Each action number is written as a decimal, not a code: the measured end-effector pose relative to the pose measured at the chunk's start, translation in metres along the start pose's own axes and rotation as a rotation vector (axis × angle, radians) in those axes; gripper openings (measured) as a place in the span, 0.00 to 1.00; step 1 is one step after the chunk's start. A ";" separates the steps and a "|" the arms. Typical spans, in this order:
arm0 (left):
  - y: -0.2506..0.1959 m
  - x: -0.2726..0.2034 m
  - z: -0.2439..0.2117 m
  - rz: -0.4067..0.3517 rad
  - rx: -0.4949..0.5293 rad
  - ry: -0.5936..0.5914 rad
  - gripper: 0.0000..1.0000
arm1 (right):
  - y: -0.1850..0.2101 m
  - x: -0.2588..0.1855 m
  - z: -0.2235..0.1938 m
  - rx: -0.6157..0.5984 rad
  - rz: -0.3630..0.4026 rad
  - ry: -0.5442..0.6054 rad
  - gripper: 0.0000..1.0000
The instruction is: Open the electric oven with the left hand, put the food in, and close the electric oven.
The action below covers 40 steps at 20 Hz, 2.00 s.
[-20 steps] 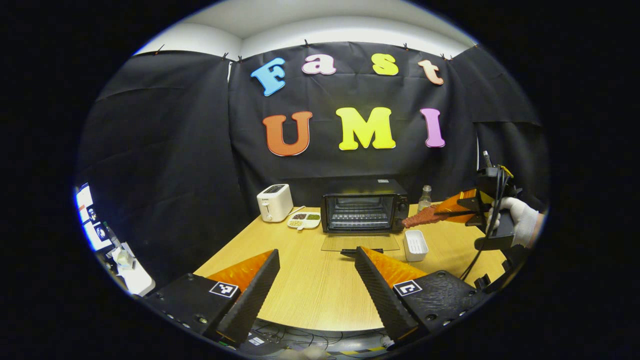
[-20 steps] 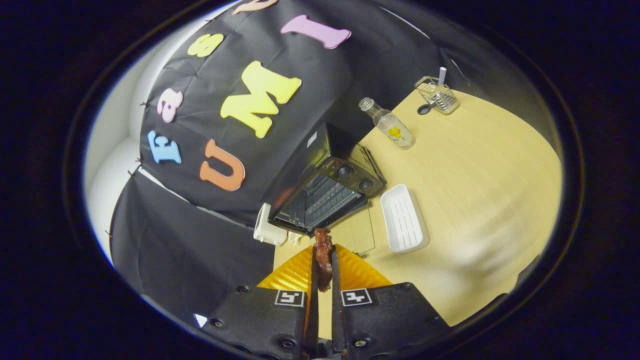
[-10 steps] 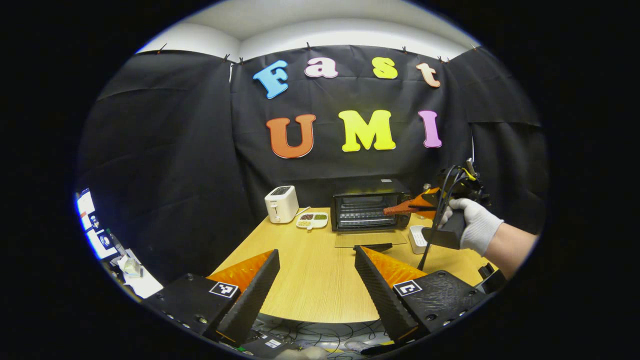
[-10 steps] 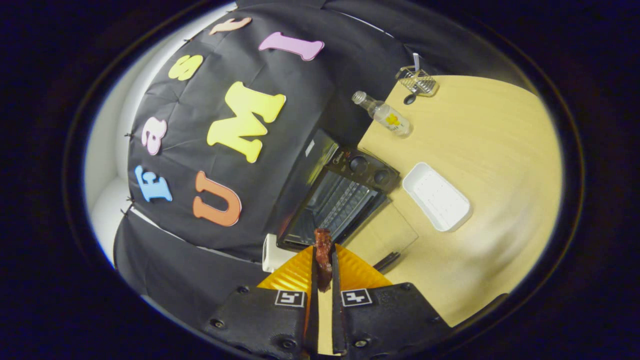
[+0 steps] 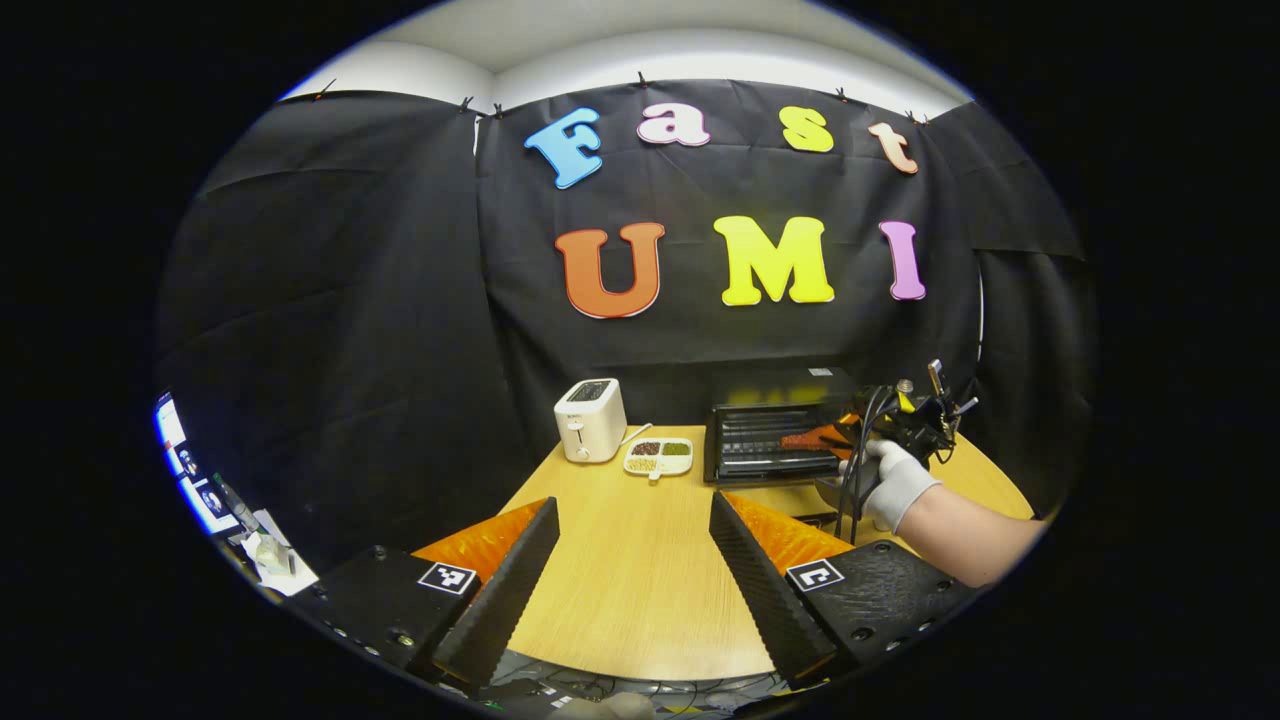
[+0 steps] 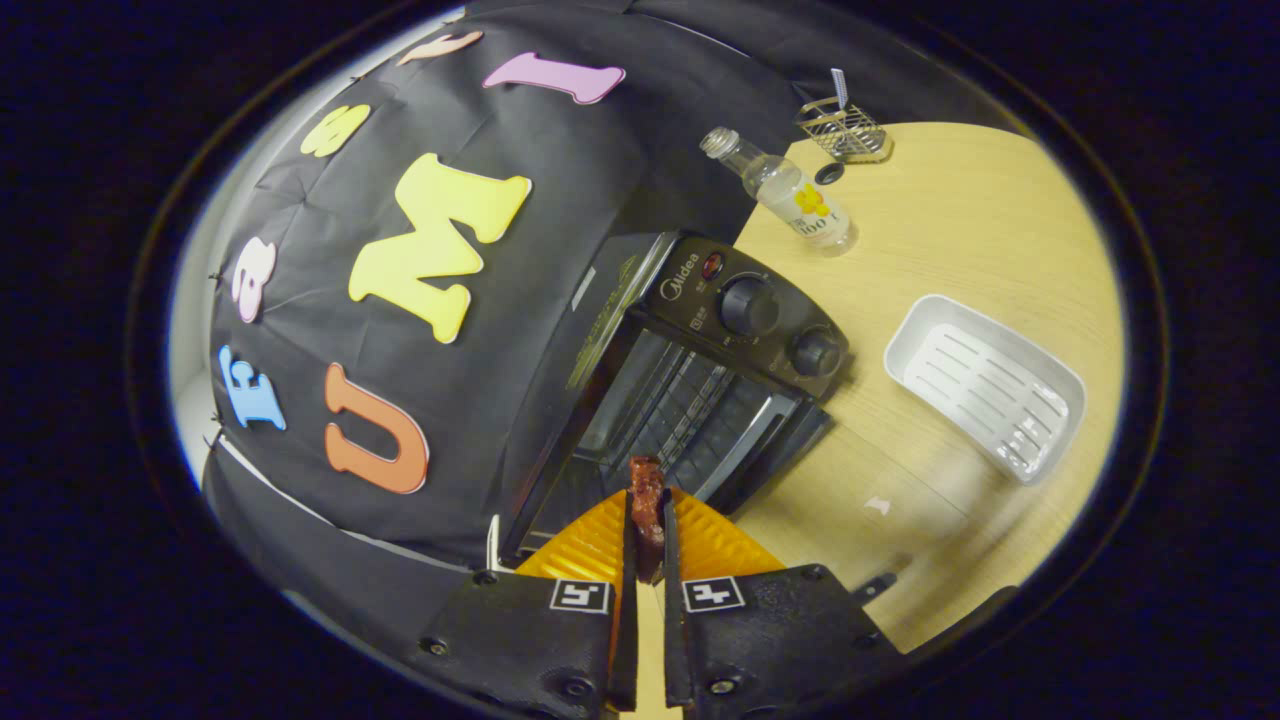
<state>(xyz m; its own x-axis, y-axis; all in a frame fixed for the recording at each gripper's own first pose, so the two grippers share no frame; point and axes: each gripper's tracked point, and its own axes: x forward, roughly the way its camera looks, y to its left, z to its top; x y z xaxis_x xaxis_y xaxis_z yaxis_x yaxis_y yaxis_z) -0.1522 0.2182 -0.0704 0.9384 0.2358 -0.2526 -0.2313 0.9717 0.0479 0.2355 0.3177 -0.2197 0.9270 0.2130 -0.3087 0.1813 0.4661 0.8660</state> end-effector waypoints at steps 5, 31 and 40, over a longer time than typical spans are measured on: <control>0.010 0.045 0.006 0.014 0.009 0.023 0.97 | -0.002 0.063 -0.005 -0.043 -0.016 -0.009 0.17; -0.029 0.034 0.024 0.018 0.018 0.001 0.97 | -0.006 0.019 0.000 -0.741 -0.067 -0.027 0.92; -0.062 -0.077 0.014 -0.047 -0.002 -0.093 0.97 | 0.021 -0.170 0.020 -0.899 0.108 -0.073 0.96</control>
<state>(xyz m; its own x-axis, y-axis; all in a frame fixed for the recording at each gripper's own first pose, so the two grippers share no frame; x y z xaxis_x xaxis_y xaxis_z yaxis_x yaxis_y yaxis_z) -0.2071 0.1403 -0.0407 0.9681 0.1900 -0.1635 -0.1866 0.9818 0.0360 0.0884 0.2736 -0.1414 0.9480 0.2540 -0.1916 -0.2042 0.9476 0.2457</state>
